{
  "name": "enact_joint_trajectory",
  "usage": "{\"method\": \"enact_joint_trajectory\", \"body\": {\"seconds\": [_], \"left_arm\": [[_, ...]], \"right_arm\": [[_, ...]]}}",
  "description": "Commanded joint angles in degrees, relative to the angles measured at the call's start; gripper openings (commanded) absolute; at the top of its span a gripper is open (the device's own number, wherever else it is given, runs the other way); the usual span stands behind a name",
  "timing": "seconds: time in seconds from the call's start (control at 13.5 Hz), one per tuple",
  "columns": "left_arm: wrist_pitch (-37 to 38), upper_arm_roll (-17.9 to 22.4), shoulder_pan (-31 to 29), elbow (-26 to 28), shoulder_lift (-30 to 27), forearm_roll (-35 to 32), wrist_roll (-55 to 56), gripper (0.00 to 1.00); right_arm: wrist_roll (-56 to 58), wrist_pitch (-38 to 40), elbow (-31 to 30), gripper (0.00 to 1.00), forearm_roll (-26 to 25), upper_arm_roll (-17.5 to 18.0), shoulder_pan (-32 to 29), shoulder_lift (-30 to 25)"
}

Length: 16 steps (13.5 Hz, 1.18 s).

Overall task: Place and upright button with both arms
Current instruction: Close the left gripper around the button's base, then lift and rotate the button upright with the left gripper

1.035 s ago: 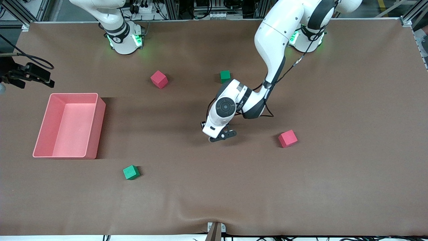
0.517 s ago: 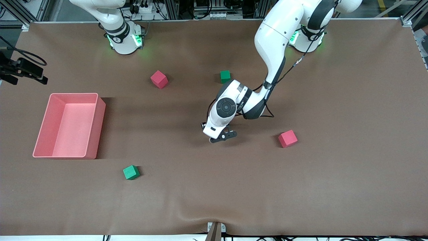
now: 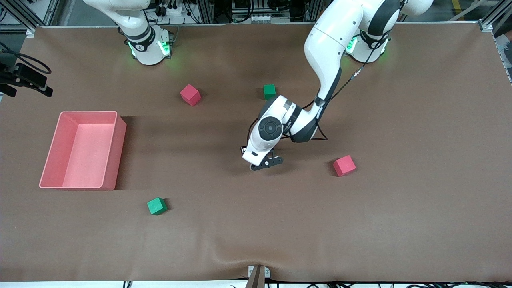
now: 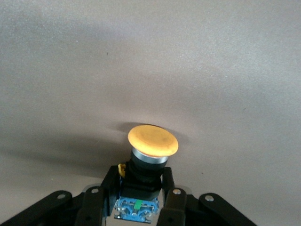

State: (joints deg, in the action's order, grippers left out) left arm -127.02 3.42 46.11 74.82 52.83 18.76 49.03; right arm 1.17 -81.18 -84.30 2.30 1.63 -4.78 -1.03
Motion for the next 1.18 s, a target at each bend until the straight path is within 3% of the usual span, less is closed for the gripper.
{"method": "enact_joint_trajectory", "body": {"seconds": [0.0, 0.07, 0.52, 0.59, 0.89, 1.11], "left_arm": [[-0.5, 0.36, 0.21, -1.43, 0.61, -1.01, -0.25, 0.04], [-0.33, 0.45, 0.03, -1.43, 0.26, -1.01, -0.25, 0.0], [0.29, 1.77, 0.47, -1.08, -4.13, -3.12, 0.62, 0.03], [0.29, 1.86, 0.56, -0.64, -4.75, -5.38, 1.93, 0.1], [0.29, 2.38, 2.92, -0.73, -7.29, -14.35, 14.56, 0.09], [0.29, 2.56, 6.61, -0.64, -8.18, -24.7, 28.78, 0.06]], "right_arm": [[-0.29, 0.85, 0.11, 1.0, 0.25, -2.84, 2.74, -0.72], [-0.29, 0.85, 0.11, 1.0, 0.34, -4.08, 3.71, -0.72], [-0.11, 1.11, 0.11, 1.0, 0.16, -5.58, 5.04, -0.72], [-0.11, 1.03, 0.11, 1.0, -0.01, -5.5, 4.61, -0.72], [2.24, 1.2, 0.02, 1.0, -0.71, -5.58, 4.34, -0.72], [8.58, 2.25, 0.02, 1.0, -0.72, -5.5, 3.99, -0.64]]}}
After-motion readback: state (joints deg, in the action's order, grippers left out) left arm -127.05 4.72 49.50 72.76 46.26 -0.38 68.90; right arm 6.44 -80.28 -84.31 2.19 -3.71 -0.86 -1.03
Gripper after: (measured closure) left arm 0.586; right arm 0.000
